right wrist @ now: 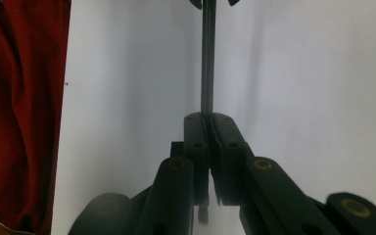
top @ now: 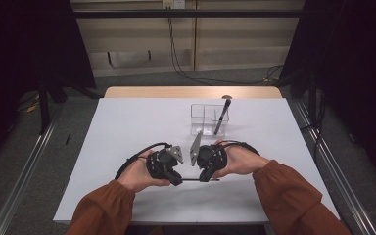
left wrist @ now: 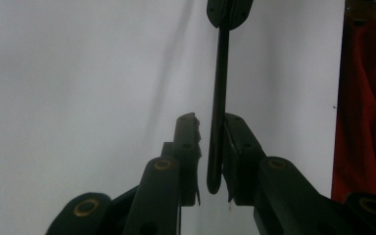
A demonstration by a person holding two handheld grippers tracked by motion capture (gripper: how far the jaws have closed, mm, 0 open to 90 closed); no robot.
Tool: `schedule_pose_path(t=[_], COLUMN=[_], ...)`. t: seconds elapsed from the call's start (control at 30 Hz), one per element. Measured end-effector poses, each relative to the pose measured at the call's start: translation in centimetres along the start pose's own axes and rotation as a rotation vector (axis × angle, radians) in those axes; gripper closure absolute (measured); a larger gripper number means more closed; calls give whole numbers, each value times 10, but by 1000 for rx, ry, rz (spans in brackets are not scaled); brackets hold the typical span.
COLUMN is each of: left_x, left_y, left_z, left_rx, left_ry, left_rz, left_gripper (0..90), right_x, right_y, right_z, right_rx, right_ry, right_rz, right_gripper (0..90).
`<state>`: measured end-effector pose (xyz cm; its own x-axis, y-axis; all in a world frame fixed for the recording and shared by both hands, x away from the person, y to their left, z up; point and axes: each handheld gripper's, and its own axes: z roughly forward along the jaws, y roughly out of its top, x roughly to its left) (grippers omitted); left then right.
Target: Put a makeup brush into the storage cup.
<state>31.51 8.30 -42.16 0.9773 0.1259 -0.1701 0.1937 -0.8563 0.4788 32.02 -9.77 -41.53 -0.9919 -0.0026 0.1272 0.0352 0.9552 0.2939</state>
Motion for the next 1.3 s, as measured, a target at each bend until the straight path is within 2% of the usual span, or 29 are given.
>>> schedule_pose_path(t=[0.23, 0.3, 0.33, 0.5, 0.63, 0.8, 0.87, 0.93, 1.07, 1.13, 1.2, 1.3], left_x=[-2, -1, -1, 0, 1, 2, 3, 3, 3, 3, 3, 3], left_y=[2, 2, 2, 1, 1, 1, 1, 0, -4, -6, -7, -8], left_z=[3, 2, 1, 0, 3, 2, 3, 3, 1, 0, -1, -3], left_rx=[13, 4, -12, -22, -30, -41, -41, -46, -49, -57, -64, -70], left_ry=[1, -11, 8, -9, -4, 23, 29, 36, 35, 35, 34, 36], left_rz=[6, 16, 14, 20, 15, -9, -11, -23, -31, -29, -35, -34], left_gripper=[827, 834, 835, 847, 853, 854, 856, 856, 856, 856, 855, 856], right_x=[0, 0, 0, -1, -2, -5, -8, -6, -7, -8, -9, -8], right_y=[0, -1, -1, -4, -4, -7, -8, -8, -10, -12, -14, -16], right_z=[0, 0, 0, -4, -3, -5, -5, -6, -5, -7, -8, -9], right_rx=[-7, 0, -7, -23, -19, -41, -67, -65, -93, -106, -124, -132], right_ry=[-7, -9, -8, -16, -32, -43, -56, -64, -69, -75, -76, -84], right_rz=[-11, -5, -5, -2, 3, 16, 7, 22, 34, 60, 59, 74], right_gripper=[865, 865, 865, 862, 848, 772, 746, 710, 632, 576, 555, 461])
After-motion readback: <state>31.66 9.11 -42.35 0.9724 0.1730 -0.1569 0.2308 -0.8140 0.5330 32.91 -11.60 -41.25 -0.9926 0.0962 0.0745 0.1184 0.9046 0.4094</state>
